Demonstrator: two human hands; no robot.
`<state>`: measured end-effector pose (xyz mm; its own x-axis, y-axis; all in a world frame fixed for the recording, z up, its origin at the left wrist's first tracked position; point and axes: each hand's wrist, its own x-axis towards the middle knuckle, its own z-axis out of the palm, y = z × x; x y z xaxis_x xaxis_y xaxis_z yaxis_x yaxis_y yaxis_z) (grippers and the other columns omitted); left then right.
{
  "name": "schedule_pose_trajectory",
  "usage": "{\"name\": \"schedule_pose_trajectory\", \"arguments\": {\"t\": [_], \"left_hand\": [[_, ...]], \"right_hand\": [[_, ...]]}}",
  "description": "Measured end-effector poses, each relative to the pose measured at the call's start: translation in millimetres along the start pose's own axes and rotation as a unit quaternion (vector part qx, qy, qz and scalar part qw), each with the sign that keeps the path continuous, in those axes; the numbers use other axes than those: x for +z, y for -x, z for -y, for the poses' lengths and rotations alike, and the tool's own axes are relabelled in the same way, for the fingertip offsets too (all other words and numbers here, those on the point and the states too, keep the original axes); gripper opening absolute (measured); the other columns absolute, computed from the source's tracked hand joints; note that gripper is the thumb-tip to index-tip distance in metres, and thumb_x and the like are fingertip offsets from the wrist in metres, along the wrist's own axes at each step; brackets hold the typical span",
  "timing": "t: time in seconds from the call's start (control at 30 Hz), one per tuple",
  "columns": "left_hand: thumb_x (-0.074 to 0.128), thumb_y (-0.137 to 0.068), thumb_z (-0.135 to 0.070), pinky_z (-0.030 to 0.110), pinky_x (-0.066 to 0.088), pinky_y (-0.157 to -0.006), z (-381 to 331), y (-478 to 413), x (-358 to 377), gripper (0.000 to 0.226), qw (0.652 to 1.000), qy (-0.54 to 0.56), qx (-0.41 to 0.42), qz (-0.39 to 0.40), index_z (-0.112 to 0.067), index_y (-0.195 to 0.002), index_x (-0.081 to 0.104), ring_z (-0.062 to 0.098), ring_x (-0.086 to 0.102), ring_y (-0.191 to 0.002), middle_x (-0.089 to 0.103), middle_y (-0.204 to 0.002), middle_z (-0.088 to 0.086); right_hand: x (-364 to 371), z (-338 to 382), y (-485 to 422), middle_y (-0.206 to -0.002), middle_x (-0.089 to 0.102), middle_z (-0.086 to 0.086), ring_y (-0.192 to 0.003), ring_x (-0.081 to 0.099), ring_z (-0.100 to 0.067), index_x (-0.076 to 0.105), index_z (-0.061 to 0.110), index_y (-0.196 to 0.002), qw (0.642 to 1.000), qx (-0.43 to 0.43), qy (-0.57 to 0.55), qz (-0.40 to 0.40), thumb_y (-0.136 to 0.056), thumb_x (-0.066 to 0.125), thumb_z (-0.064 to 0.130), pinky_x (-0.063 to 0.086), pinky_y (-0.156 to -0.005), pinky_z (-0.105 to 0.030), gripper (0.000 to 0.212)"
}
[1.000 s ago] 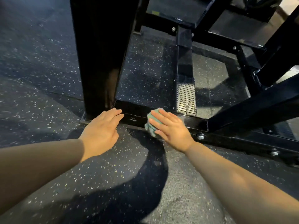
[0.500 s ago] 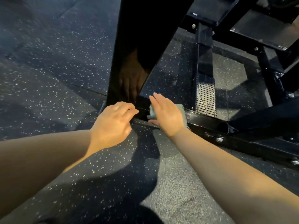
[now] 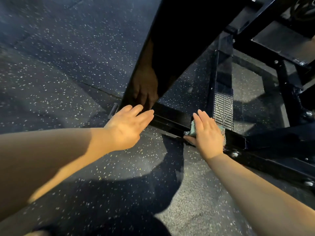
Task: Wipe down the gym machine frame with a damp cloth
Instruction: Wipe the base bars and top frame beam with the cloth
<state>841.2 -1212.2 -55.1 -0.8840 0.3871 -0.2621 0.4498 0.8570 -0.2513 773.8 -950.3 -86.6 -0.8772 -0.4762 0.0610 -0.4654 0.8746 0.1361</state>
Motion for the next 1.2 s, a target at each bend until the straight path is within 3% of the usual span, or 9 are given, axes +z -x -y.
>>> {"name": "schedule_pose_trajectory", "arguments": {"t": [0.1,0.17,0.23,0.3,0.43,0.63,0.9,1.1,1.2], "left_hand": [[0.038,-0.094,-0.031,0.038,0.028,-0.105,2,3,4,0.061,0.999,0.038,-0.02,-0.034,-0.01,-0.148,0.017,0.028,0.024,-0.133,0.014,-0.155,0.003],[0.047,-0.081,-0.022,0.042,0.045,-0.088,7,8,5,0.047,0.991,0.083,-0.001,-0.102,-0.006,-0.125,0.054,0.029,0.048,-0.112,0.05,-0.131,0.01],[0.041,-0.072,-0.021,0.042,0.05,-0.074,11,12,10,0.043,0.983,0.091,-0.004,-0.161,-0.003,-0.102,0.066,0.031,0.055,-0.094,0.061,-0.106,0.012],[0.041,-0.072,-0.025,0.044,0.051,-0.076,15,15,13,0.049,0.986,0.068,-0.018,-0.152,0.0,-0.108,0.065,0.033,0.053,-0.099,0.06,-0.111,0.015],[0.061,-0.075,-0.037,0.048,0.037,-0.099,29,17,28,0.07,0.995,-0.047,-0.009,-0.084,-0.004,-0.135,0.047,0.034,0.04,-0.123,0.045,-0.141,0.013],[0.031,-0.097,-0.039,0.047,-0.006,-0.115,25,16,37,0.07,0.995,-0.083,0.003,-0.064,-0.009,-0.15,-0.005,0.031,-0.001,-0.144,-0.01,-0.158,0.008],[0.076,-0.059,-0.035,0.048,0.033,-0.103,20,21,34,0.075,0.991,-0.015,-0.027,-0.129,-0.006,-0.125,0.059,0.035,0.048,-0.121,0.053,-0.134,0.014],[0.072,-0.067,-0.04,0.048,0.032,-0.106,22,19,26,0.072,0.992,-0.014,-0.031,-0.123,-0.01,-0.13,0.055,0.035,0.044,-0.122,0.05,-0.136,0.011],[0.041,-0.093,-0.04,0.046,0.006,-0.116,16,14,27,0.067,0.995,-0.022,-0.019,-0.096,-0.012,-0.149,0.017,0.035,0.014,-0.14,0.013,-0.156,0.009]], "right_hand": [[3,45,-29,-0.133,0.054,-0.022,-0.124,0.053,-0.037,0.051,-0.004,-0.131,0.999,-0.044,0.011,0.001,-0.053,0.09,0.043,0.043,-0.101,-0.047,0.098],[0,81,-49,-0.136,0.051,-0.021,-0.128,0.049,-0.035,0.048,-0.003,-0.135,0.998,-0.056,-0.008,-0.003,-0.057,0.088,0.045,0.043,-0.103,-0.045,0.1],[-6,105,-62,-0.15,0.034,-0.019,-0.142,0.029,-0.031,0.031,-0.001,-0.145,0.998,-0.067,-0.016,-0.001,-0.076,0.075,0.047,0.03,-0.114,-0.043,0.095],[-10,109,-67,-0.157,0.018,-0.013,-0.147,0.012,-0.027,0.015,0.002,-0.15,0.996,-0.084,-0.02,0.012,-0.089,0.06,0.047,0.017,-0.119,-0.039,0.088],[-17,61,-42,-0.153,0.031,-0.012,-0.142,0.029,-0.028,0.029,0.005,-0.147,0.996,-0.091,-0.016,0.015,-0.078,0.074,0.044,0.027,-0.115,-0.039,0.091],[-3,9,-3,-0.139,0.049,-0.022,-0.128,0.048,-0.038,0.049,-0.003,-0.134,1.0,0.012,0.015,-0.018,-0.065,0.08,0.049,0.042,-0.104,-0.05,0.091],[-3,126,-72,-0.115,0.064,-0.017,-0.104,0.063,-0.03,0.061,-0.005,-0.118,0.998,0.011,-0.025,-0.048,-0.058,0.07,0.064,0.055,-0.084,-0.037,0.092],[0,56,-30,-0.134,0.053,-0.018,-0.124,0.052,-0.034,0.049,0.003,-0.134,0.994,-0.086,0.009,-0.074,-0.054,0.09,0.039,0.045,-0.099,-0.047,0.097],[8,4,5,-0.139,0.05,-0.018,-0.127,0.049,-0.037,0.041,0.007,-0.138,0.993,-0.074,0.031,-0.085,-0.056,0.091,0.036,0.044,-0.1,-0.052,0.1]]}}
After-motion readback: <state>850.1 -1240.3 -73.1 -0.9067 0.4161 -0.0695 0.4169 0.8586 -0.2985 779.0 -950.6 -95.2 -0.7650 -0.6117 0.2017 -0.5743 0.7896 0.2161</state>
